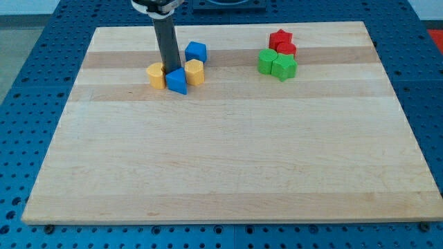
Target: Point at the blue cube
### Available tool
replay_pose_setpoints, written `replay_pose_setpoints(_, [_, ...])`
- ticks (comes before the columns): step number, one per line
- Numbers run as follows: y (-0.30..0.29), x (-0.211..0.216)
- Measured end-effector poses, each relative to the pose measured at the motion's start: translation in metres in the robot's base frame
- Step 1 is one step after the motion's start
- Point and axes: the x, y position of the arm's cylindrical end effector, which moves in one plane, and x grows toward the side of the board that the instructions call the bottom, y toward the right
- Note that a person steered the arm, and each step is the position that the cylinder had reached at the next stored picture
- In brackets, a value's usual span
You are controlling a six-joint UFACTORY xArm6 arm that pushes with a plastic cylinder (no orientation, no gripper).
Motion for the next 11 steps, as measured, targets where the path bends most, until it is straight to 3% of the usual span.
replay_pose_setpoints(1, [0.0, 0.004])
replay_pose_setpoints(4, [0.002, -0.141])
replay_pose_setpoints(6, [0.09, -0.126])
replay_pose_setpoints(11, [0.051, -0.09])
